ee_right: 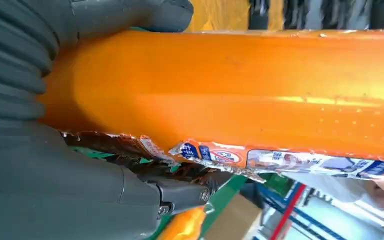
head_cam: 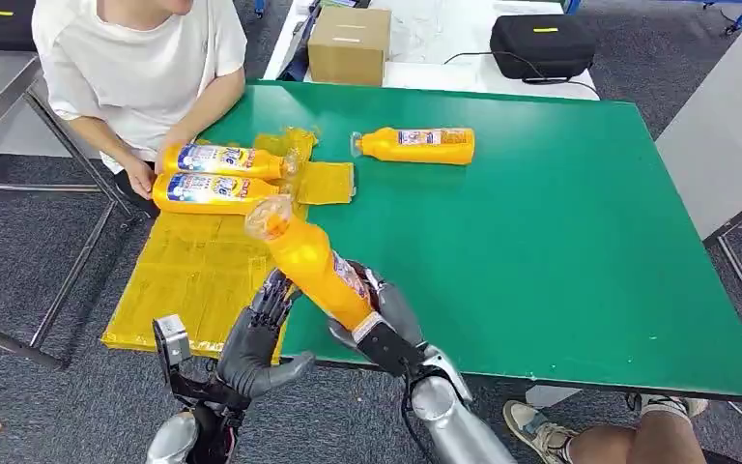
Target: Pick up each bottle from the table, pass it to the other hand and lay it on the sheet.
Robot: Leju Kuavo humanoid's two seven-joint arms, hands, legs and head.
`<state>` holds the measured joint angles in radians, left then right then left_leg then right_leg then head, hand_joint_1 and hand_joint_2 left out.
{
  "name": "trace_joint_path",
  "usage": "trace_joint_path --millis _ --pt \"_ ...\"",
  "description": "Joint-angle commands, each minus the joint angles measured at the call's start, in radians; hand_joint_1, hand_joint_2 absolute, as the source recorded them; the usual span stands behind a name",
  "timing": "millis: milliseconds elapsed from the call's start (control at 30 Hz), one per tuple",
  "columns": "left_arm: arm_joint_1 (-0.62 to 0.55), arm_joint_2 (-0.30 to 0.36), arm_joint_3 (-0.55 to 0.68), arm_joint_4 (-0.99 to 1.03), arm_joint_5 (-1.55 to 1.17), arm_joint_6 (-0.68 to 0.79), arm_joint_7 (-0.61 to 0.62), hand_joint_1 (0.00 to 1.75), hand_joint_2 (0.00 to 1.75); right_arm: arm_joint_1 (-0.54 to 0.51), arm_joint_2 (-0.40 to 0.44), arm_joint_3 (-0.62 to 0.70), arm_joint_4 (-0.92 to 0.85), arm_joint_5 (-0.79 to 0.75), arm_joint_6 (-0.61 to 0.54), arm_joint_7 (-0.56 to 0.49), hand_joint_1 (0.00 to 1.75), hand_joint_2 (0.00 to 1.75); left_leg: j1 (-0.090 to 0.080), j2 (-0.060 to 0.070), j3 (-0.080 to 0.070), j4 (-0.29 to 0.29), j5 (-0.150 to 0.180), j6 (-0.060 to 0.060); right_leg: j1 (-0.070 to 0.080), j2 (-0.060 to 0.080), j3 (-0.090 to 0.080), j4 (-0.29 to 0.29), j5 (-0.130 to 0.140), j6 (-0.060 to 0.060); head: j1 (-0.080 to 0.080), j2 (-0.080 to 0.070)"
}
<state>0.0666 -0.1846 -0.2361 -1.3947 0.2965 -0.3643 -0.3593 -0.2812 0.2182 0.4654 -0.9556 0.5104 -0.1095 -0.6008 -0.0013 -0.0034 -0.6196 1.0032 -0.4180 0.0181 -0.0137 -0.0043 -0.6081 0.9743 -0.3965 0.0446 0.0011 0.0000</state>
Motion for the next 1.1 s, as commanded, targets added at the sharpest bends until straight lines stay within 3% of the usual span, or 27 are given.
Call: trace_joint_path --millis 33,367,833,867,900,967,1000,1033,1067,1100 --pt "-0.059 -0.031 0.027 0.054 0.076 0.065 0.037 0.0 1.75 0.057 0.011 0.174 -0.127 -0.01 -0.057 -0.035 1.75 1.75 0.001 -0.001 0.004 0.0 -0.002 -0.002 0.001 -0.001 0.004 0.001 -0.002 -0.002 0.0 0.0" --pt "-0.056 -0.005 -0.034 -0.002 0.094 -0.015 0.01 0.0 1.75 0.033 -0.003 0.208 -0.074 -0.024 -0.063 -0.036 1.75 1.75 0.001 -0.001 0.003 0.0 -0.002 -0.001 0.001 -0.001 0.003 0.0 -0.002 -0.002 0.0 0.0" --pt "-0.065 -0.018 -0.008 -0.005 0.114 -0.009 0.004 0.0 1.75 0.031 0.01 0.249 -0.003 -0.016 -0.05 -0.029 1.75 1.75 0.001 0.0 0.002 -0.001 -0.001 -0.001 0.001 0.0 0.002 -0.001 -0.001 -0.001 0.0 0.0" --pt "-0.065 -0.016 -0.009 -0.006 0.115 -0.011 0.003 0.49 1.75 0.031 0.01 0.249 -0.002 -0.016 -0.048 -0.029 1.75 1.75 0.001 0.0 0.005 -0.001 -0.002 -0.001 0.001 0.0 0.005 -0.001 -0.002 -0.002 0.0 0.0" --pt "-0.066 -0.015 -0.01 -0.008 0.115 -0.021 -0.004 1.75 1.75 0.03 0.01 0.249 0.003 -0.013 -0.047 -0.022 1.69 1.75 0.001 0.0 0.004 -0.001 -0.001 -0.001 0.001 -0.001 0.003 -0.001 -0.001 -0.001 0.0 0.0" --pt "-0.064 -0.015 -0.006 -0.014 0.113 -0.03 -0.009 1.75 1.75 0.026 0.008 0.248 0.021 -0.001 -0.05 -0.006 1.33 1.75 0.001 0.0 0.004 -0.001 -0.002 -0.001 0.001 -0.001 0.005 -0.001 -0.002 -0.002 0.0 0.0" --pt "-0.062 -0.013 -0.005 -0.016 0.112 -0.034 -0.01 1.75 1.75 0.023 0.006 0.249 0.029 0.008 -0.055 -0.001 0.98 1.75 0.001 0.0 0.006 -0.001 -0.002 -0.001 0.001 0.0 0.006 -0.001 -0.002 -0.002 0.0 0.0" --pt "-0.062 -0.013 -0.005 -0.018 0.11 -0.038 -0.01 1.75 1.75 0.02 0.004 0.247 0.037 0.012 -0.055 0.002 0.31 1.75 0.001 -0.001 0.004 -0.001 -0.001 -0.001 0.001 -0.001 0.004 -0.001 -0.002 -0.002 0.0 0.0" --pt "-0.061 -0.012 -0.004 -0.019 0.109 -0.041 -0.01 1.75 1.75 0.019 0.006 0.242 0.041 0.011 -0.054 0.007 0.0 1.75 0.001 0.0 0.003 -0.001 -0.001 -0.001 0.001 -0.001 0.003 -0.001 -0.001 -0.001 0.0 0.0" --pt "-0.059 -0.013 -0.001 -0.019 0.106 -0.043 -0.01 1.75 1.75 0.018 0.007 0.236 0.043 0.014 -0.061 0.016 0.0 1.75 0.001 0.0 0.005 0.0 -0.002 -0.001 0.001 -0.001 0.005 0.0 -0.002 -0.002 0.0 0.0"
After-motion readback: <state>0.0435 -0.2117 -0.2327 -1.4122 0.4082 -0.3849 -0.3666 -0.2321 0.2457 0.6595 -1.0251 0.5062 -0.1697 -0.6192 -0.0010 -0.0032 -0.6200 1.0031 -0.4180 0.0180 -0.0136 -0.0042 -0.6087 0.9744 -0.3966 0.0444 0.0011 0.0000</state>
